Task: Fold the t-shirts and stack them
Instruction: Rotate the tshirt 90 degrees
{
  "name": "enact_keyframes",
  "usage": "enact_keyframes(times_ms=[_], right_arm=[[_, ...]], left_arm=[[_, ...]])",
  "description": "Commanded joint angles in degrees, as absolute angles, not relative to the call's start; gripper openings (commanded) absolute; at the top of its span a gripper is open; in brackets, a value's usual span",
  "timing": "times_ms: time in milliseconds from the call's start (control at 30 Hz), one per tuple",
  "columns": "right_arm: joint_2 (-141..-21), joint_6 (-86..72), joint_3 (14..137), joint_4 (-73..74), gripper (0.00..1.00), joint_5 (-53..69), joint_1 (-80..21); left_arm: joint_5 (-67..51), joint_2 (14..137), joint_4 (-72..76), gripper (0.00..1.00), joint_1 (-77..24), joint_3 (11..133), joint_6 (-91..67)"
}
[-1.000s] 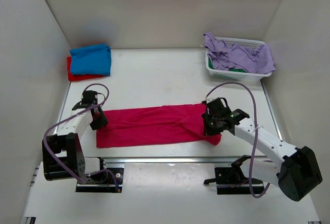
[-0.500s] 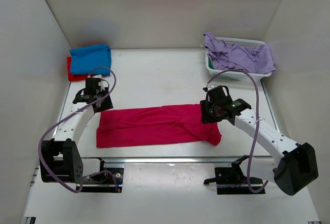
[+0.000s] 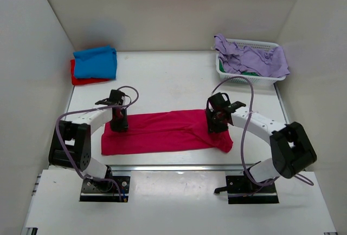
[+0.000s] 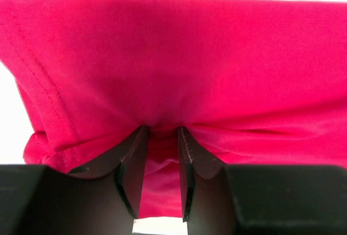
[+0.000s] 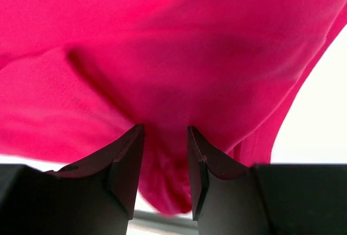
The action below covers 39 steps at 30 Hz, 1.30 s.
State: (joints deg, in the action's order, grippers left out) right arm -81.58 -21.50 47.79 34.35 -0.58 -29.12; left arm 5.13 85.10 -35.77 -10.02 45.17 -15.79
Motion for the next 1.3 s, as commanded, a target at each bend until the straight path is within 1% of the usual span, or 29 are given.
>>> enact_keyframes(times_ms=[0,200,300,367,400,467,500,600,633,700,733,767,800,833,900,967,1000,1067,1133,1167,1267], right_arm=[[-85.8,-22.7,49.2,30.9,0.35,-3.2,-27.8],[-97.2,-21.9,58.4,31.0,0.37,-5.9,-27.5],[-103.4,-21.6,64.8,30.8,0.37,-5.6,-27.3],[-109.4,-20.9,71.2,31.1,0.37,-4.0,-27.4],[-110.4,-21.0,73.0,31.3,0.37,-3.8,-27.0],[-117.2,-19.3,82.6,33.8,0.37,-3.3,-26.8],[-118.9,-19.2,85.4,34.9,0.37,-3.5,-26.8],[-132.0,-15.2,107.1,42.8,0.37,-2.7,-25.9],[-134.6,-14.6,111.4,44.2,0.38,-2.4,-25.8],[-146.9,-12.9,134.1,53.0,0.37,-0.5,-25.1],[-154.1,-12.3,148.7,58.0,0.37,-0.5,-25.0],[-157.7,-12.1,155.8,60.3,0.39,2.8,-24.9],[-158.4,-13.2,157.5,58.9,0.39,6.4,-23.3],[-154.4,-14.1,147.5,53.0,0.39,8.2,-23.1],[-150.2,-14.6,139.1,47.8,0.39,9.2,-22.4],[-150.7,-13.7,141.0,48.0,0.39,8.4,-22.8],[-153.1,-13.7,145.9,50.0,0.39,8.6,-22.9],[-159.1,-13.6,157.5,54.1,0.39,10.3,-22.0],[-160.6,-13.7,160.1,54.6,0.39,12.6,-21.4],[-160.1,-13.2,158.7,54.0,0.38,13.4,-21.2],[-157.0,-9.3,156.4,51.7,0.39,10.1,-22.2]], left_arm=[[6.2,87.3,-35.1,0.38,-10.4,43.7,-16.8],[8.1,88.9,-34.9,0.38,-14.6,42.8,-18.9],[5.7,88.0,-34.0,0.37,-15.6,41.9,-20.2],[3.7,88.0,-34.3,0.37,-15.6,41.7,-20.7],[3.1,87.8,-34.9,0.37,-15.6,41.5,-20.7],[3.1,87.5,-35.7,0.36,-15.9,41.1,-21.2],[2.9,87.2,-35.9,0.36,-16.3,41.1,-21.6],[0.4,84.4,-35.2,0.36,-15.8,37.8,-22.9],[-0.8,84.1,-35.1,0.36,-16.3,37.5,-23.6],[-2.5,83.4,-35.0,0.35,-17.6,36.6,-24.7],[-3.0,83.8,-35.0,0.34,-18.9,36.2,-25.2],[-4.0,83.9,-35.2,0.33,-20.3,36.3,-26.1],[-4.7,84.0,-35.2,0.32,-20.7,36.4,-26.2],[-5.3,84.4,-35.4,0.32,-22.2,36.2,-27.4],[-7.3,84.7,-35.3,0.30,-23.8,35.9,-28.3],[-8.2,84.9,-35.4,0.29,-26.4,35.7,-29.3],[-8.3,84.9,-35.5,0.30,-27.2,35.6,-29.8],[-10.7,86.1,-34.0,0.28,-28.9,35.5,-30.8],[-13.3,88.2,-33.3,0.28,-30.7,36.9,-31.4],[-13.8,89.3,-33.4,0.28,-32.0,37.8,-31.7],[-16.3,90.0,-33.0,0.24,-34.9,38.8,-33.3]])
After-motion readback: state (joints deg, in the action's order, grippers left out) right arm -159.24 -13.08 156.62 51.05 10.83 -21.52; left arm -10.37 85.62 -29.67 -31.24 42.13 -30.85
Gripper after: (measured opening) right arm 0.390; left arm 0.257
